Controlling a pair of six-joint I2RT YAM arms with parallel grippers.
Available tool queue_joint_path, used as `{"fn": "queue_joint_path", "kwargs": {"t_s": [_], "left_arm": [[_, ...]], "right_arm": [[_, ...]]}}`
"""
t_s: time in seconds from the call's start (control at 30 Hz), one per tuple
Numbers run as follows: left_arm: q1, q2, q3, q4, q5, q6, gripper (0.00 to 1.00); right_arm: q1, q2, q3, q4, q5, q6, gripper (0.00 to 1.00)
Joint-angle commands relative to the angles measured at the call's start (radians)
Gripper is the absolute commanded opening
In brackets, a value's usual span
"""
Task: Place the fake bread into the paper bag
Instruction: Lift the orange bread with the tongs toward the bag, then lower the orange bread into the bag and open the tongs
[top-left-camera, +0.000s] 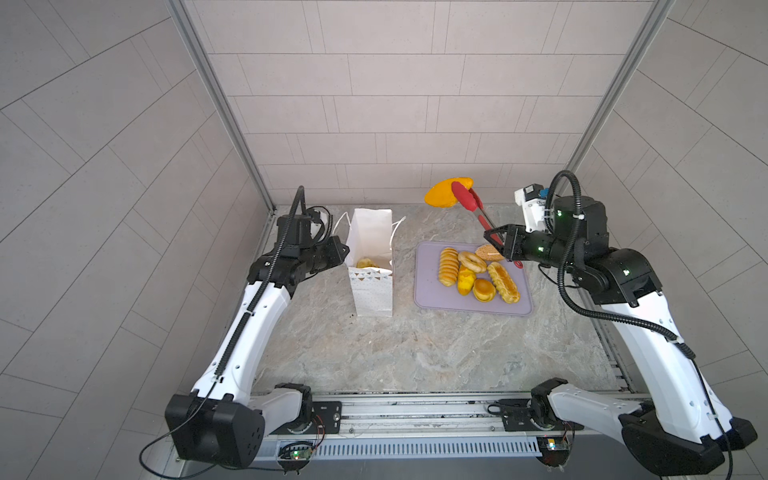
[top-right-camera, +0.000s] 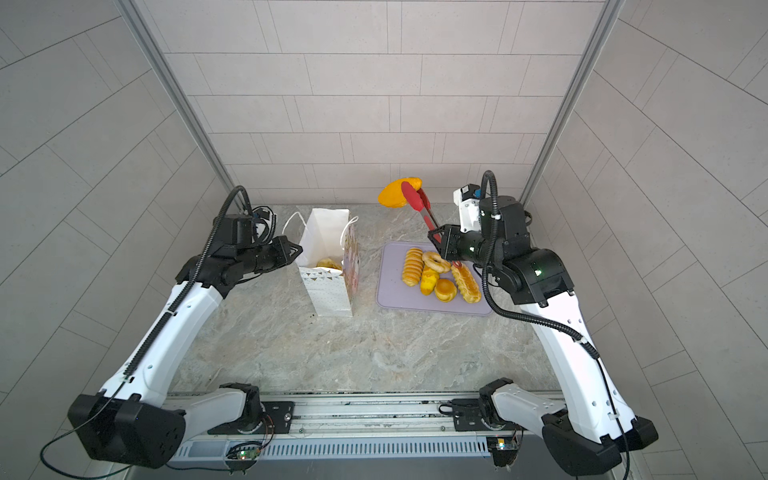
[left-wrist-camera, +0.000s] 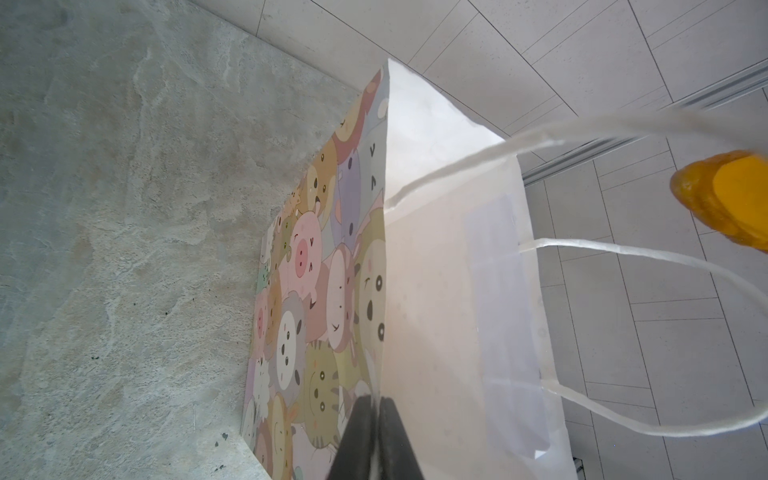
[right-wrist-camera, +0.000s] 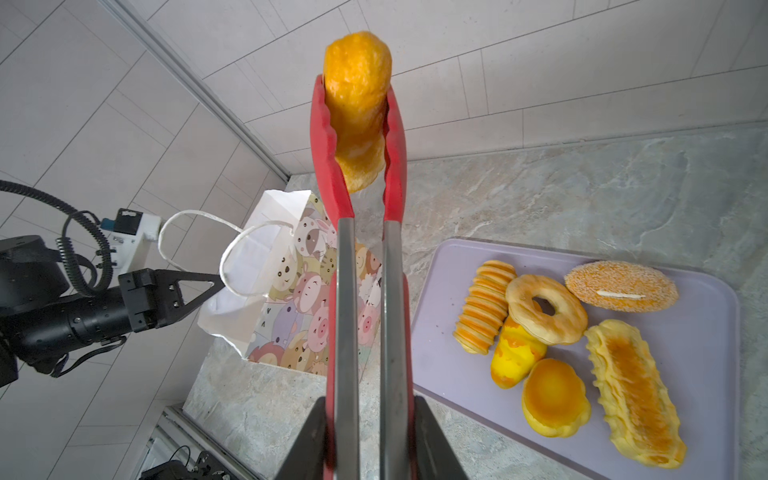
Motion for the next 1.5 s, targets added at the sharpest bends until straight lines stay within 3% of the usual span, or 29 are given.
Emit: {"fn": "queue_joint_path", "kwargs": {"t_s": [0.0,0.67,1.47], "left_arm": [[-0.002,-0.013,0.002,0.019,0.014,-0.005,0.09],[-0.003,-0.021,-0.003,0.019,0.012,-0.013,0.09],[-0.003,-0.020,-0.013,0.030,0.015,-0.019,0.09]], "right_arm": [[0.041,0.015,0.067,0.076,0.019,-0.023,0.30],[0.401,0.282,0.406,-0.084,0.267,-0.188,0.30],[0.604,0.499,0.645,-0.329,0.569,-0.322,0.30]]}}
